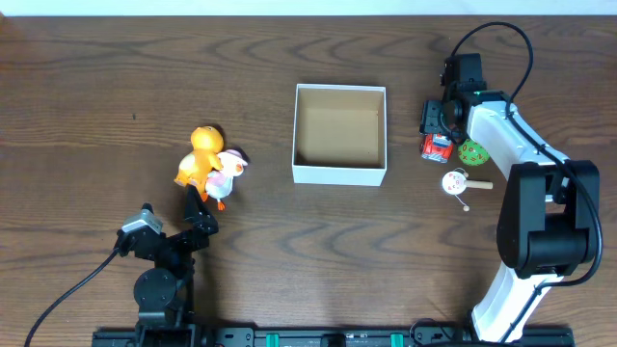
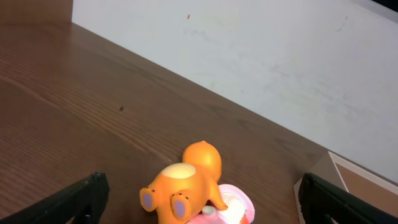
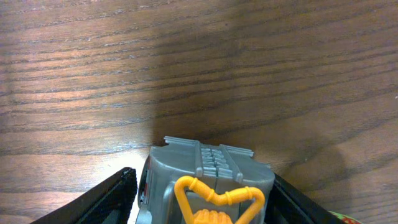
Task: Pack container
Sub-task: 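Lower the right gripper and grasp the red fire truck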
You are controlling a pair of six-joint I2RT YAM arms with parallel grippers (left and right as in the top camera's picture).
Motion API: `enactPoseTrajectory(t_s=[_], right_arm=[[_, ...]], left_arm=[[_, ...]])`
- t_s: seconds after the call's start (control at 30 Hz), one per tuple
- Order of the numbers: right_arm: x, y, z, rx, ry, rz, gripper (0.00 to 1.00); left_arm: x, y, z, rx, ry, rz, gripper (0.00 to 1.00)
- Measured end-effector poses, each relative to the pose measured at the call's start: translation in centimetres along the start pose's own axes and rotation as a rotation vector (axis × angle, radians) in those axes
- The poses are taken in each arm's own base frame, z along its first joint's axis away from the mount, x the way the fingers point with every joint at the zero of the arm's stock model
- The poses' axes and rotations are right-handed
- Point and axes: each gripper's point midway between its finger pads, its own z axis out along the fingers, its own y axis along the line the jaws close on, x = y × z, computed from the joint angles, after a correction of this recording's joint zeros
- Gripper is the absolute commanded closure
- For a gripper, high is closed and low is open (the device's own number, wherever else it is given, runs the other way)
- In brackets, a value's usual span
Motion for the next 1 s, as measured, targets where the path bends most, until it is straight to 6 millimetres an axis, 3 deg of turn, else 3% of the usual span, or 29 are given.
enactPoseTrajectory(t_s=[0.17,0.27,0.57,0.7,1.0], right_arm=[[0.08,-0.01,0.0,0.0,0.003,0.003,0.22],[0.23,-0.05,0.01,0.002,0.009,-0.004,0.21],[0.6,-0.1,0.16,0.003,0.018,-0.005,0.24],[0.64,-0.11,0.15,0.004,0.019,-0.005,0.3],[0.93,-0.17,0.2,0.006,0.029,-0.007,0.29]], left_arm=[[0.0,0.0,0.0,0.0,0.0,0.0,0.02],[0.01,0.0,0.0,0.0,0.0,0.0,0.02],[0.0,0.0,0.0,0.0,0.0,0.0,0.02],[0.0,0.0,0.0,0.0,0.0,0.0,0.02],[0.0,0.0,0.0,0.0,0.0,0.0,0.02]])
